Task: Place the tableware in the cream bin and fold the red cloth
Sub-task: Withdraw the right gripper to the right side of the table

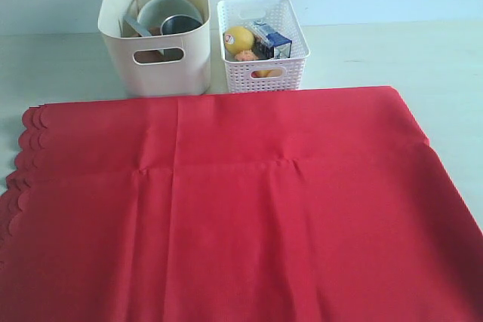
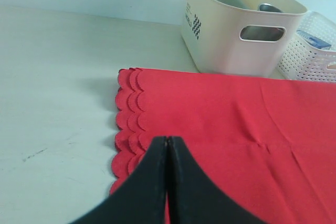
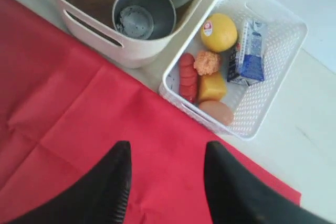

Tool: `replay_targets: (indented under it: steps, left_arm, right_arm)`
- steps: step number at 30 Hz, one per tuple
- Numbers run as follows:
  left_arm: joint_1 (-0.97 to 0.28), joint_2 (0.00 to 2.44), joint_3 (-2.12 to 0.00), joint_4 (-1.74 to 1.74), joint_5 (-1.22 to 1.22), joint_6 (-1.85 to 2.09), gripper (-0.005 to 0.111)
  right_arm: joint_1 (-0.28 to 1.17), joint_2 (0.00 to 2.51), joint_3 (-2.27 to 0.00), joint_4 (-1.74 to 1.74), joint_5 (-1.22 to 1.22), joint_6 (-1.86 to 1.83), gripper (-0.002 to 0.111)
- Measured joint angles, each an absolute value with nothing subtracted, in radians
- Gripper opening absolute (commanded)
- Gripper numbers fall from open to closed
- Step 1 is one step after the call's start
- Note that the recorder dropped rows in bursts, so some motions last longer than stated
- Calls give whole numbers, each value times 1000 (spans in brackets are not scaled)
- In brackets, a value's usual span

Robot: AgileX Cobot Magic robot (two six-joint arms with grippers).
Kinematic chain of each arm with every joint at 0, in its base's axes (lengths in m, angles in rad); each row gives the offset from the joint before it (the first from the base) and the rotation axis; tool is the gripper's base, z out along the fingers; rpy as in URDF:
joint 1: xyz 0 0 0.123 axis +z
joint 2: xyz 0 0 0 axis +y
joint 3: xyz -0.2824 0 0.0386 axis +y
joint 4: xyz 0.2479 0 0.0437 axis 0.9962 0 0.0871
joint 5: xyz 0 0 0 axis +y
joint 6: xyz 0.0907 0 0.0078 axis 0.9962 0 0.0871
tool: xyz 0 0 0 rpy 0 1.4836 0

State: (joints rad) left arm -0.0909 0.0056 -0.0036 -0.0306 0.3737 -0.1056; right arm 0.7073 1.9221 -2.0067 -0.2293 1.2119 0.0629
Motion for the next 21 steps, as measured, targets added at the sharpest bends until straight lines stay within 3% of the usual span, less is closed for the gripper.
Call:
replay_targets:
  steps: [21]
  left_arm:
    - [-91,6,-4,-31,374,-106,0]
  right_arm:
    - [707,1208,-1185,-345,1059,105,43]
